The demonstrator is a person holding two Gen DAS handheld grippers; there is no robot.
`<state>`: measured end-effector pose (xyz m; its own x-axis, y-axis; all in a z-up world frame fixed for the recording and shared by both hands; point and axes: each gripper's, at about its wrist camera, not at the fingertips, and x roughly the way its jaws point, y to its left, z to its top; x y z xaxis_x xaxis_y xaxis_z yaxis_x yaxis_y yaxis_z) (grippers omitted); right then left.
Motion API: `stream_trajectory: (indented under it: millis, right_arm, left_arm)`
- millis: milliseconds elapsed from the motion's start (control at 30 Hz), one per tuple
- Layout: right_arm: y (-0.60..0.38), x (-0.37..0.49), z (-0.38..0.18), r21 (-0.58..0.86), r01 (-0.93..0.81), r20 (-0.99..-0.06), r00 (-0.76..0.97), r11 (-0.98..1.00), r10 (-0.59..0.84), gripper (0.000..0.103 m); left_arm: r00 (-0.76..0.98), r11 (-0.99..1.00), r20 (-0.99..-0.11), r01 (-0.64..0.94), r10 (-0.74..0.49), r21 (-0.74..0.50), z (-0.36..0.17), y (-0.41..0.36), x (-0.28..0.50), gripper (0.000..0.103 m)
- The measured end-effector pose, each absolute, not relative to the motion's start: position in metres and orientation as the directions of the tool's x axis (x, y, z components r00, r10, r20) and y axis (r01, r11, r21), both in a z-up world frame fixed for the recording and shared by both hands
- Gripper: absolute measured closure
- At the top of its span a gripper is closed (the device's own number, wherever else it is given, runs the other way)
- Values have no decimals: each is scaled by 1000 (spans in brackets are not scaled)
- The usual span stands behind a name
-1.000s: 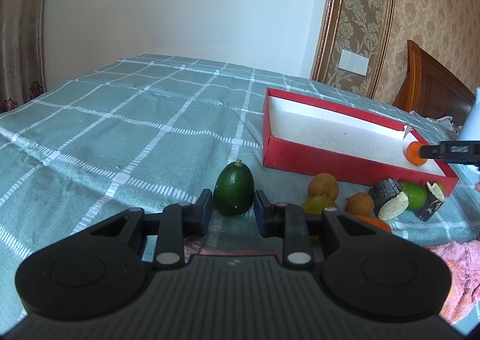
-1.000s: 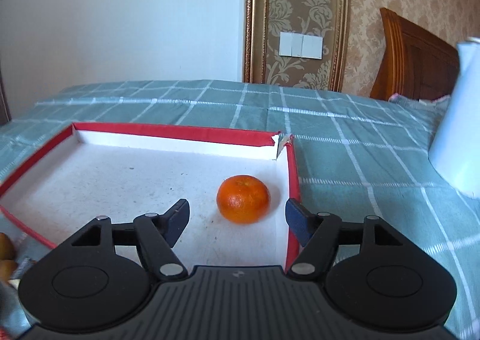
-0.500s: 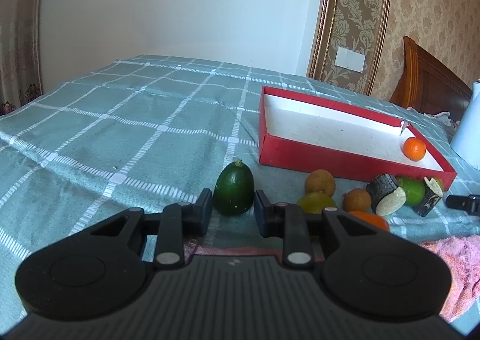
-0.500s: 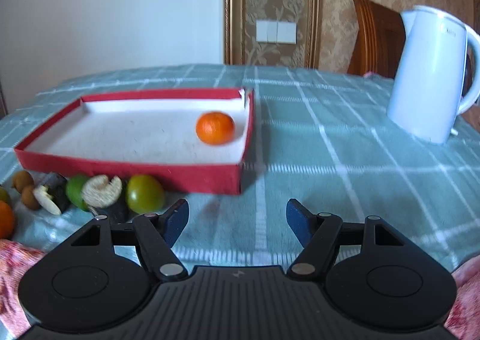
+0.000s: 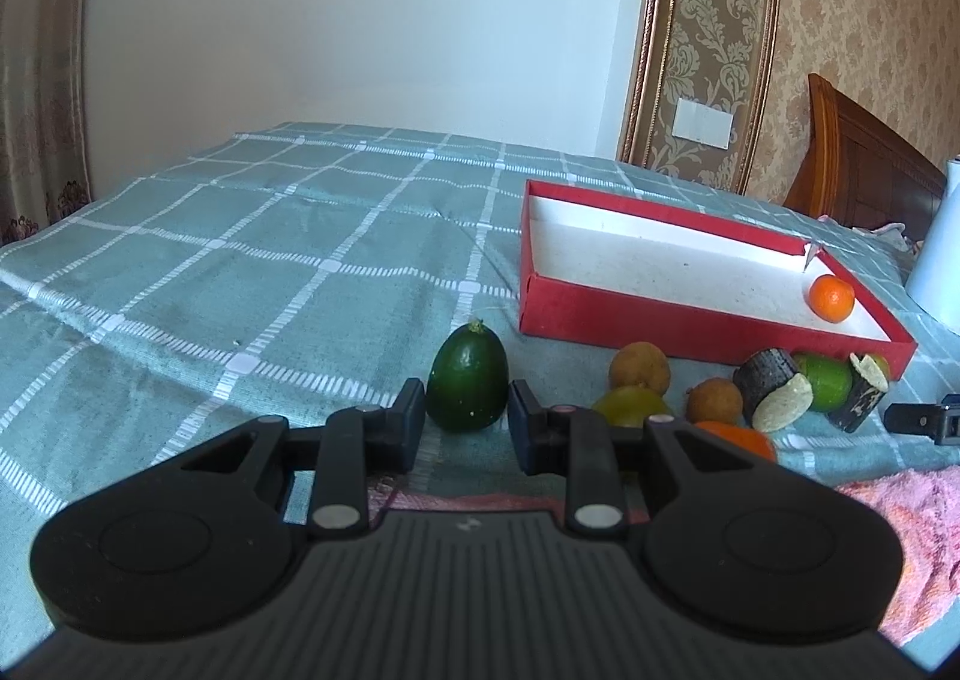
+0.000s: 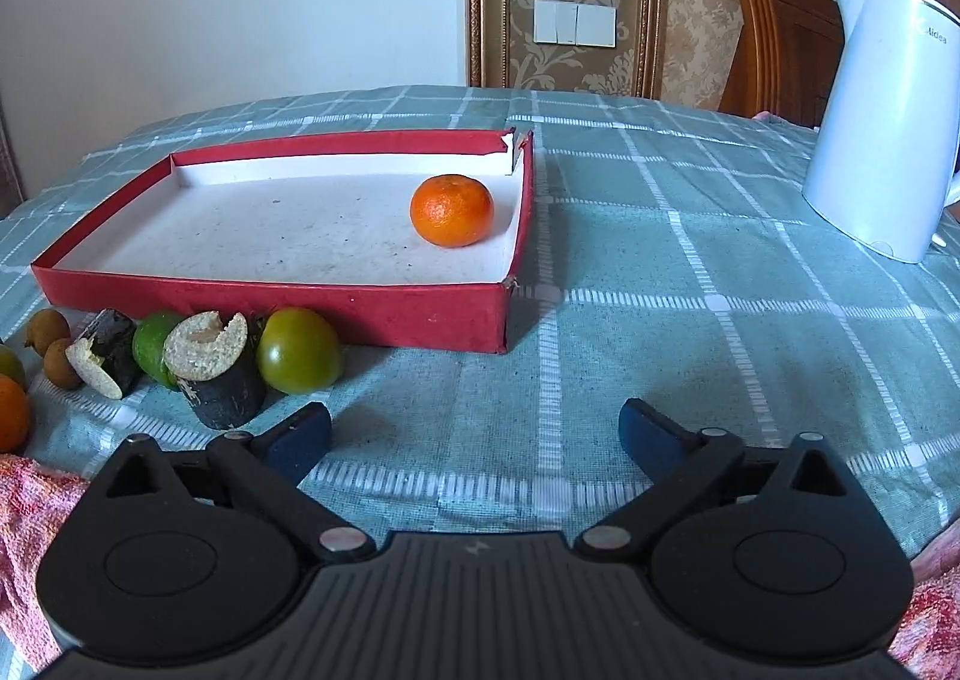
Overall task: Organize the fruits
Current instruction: 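Carry the green lime over the red tray and release it with the left gripper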
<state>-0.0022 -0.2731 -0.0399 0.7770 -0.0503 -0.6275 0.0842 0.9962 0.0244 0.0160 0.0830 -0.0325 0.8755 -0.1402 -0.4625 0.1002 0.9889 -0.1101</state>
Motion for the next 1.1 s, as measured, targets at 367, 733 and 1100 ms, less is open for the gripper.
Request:
stream_trajectory:
  millis: [367, 733, 1100]
  right_arm:
    - [-273, -2, -40, 24, 85, -627, 777, 996, -51, 0]
    - [-273, -2, -40, 23, 85, -627, 777, 996, -52, 0]
    - [-273, -2, -40, 23, 85, -627, 777, 996, -52, 0]
  left_arm:
    - [883, 981, -430, 146, -186, -126, -15, 73, 12, 76]
    - [875, 966, -410, 237, -257, -100, 16, 37, 50, 76]
    - [853, 966, -464, 258, -238, -22, 11, -6, 115, 76]
